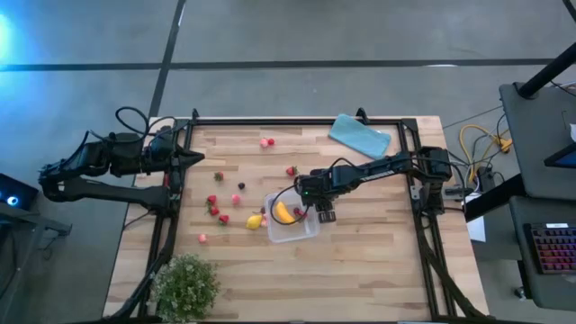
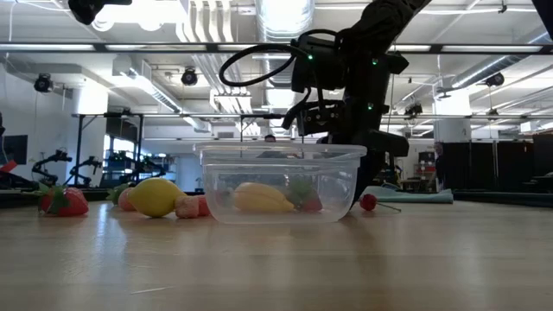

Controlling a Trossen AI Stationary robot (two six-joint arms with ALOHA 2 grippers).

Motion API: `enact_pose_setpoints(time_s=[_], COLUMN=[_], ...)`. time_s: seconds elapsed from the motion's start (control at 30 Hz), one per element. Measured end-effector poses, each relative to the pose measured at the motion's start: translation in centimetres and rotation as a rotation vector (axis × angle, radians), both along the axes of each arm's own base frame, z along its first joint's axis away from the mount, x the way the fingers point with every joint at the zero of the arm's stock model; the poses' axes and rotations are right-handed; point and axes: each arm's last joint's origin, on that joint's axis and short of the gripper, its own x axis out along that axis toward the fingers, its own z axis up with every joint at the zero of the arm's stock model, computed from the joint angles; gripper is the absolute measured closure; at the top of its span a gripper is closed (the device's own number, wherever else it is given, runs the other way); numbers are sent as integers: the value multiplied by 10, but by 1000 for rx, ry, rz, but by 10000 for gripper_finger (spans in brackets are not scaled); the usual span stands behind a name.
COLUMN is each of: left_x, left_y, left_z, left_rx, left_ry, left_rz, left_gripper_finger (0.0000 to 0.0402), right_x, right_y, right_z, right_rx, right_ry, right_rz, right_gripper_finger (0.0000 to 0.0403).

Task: Pick and placing Produce into tupperware
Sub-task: Put the pink peach into the transparent bin

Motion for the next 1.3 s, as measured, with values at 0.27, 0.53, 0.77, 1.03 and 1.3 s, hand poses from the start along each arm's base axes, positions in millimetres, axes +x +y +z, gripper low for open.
enact_pose_setpoints(time_s=[0.27, 0.53, 0.77, 1.03, 1.3], left_x=[0, 1, 1, 3, 3], left_y=[0, 0, 0, 0, 0], left_z=[0, 0, 0, -1, -1], left_rx=[-1, 0, 0, 0, 0], left_ry=[1, 2, 4, 8, 9], left_rz=[1, 1, 0, 0, 0], left_gripper_finger=[402, 402, 402, 402, 402], right_x=[-2, -12, -16, 6, 29], right_y=[0, -4, -5, 22, 29], right_z=[0, 17, 68, 90, 74], right_rx=[0, -57, -20, 199, 177], right_ry=[14, 43, -123, -248, -181], right_rz=[-34, -120, -223, -158, -215], right_gripper_finger=[300, 302, 303, 284, 224])
